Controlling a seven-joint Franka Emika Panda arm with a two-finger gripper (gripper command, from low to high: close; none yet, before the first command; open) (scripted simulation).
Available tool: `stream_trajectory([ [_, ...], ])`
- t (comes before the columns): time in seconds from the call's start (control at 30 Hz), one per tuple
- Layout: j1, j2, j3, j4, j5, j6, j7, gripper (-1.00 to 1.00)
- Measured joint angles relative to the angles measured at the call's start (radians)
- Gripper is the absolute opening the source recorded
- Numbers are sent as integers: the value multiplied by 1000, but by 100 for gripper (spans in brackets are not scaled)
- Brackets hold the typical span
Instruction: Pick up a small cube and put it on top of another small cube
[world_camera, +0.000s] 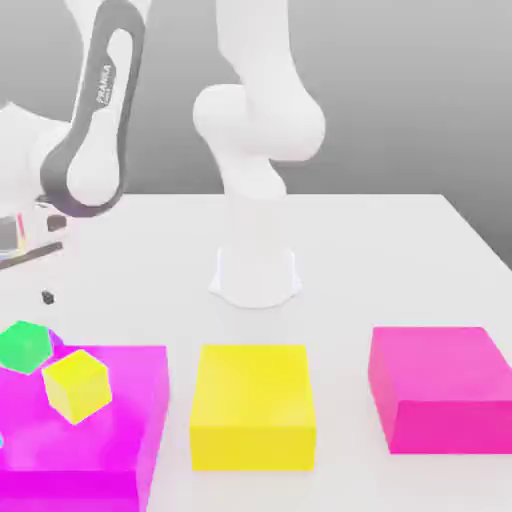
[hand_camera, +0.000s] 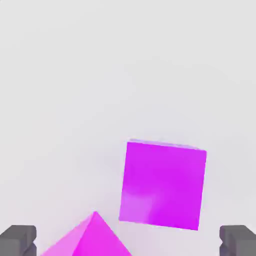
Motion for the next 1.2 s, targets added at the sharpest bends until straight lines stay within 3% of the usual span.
stream_trajectory([
  [0.13,-61,143,76,24,77,114,-49,0],
  [0.17,-72,167,88,28,87,133,-56,-100],
  [0.4,-73,166,90,28,86,135,-55,-100],
  [0.67,-37,-16,3,16,-35,-51,-32,-100],
  [0.97,-26,63,85,310,-80,-295,-355,-100],
  [1.2,82,62,218,563,-108,-520,-483,-100],
])
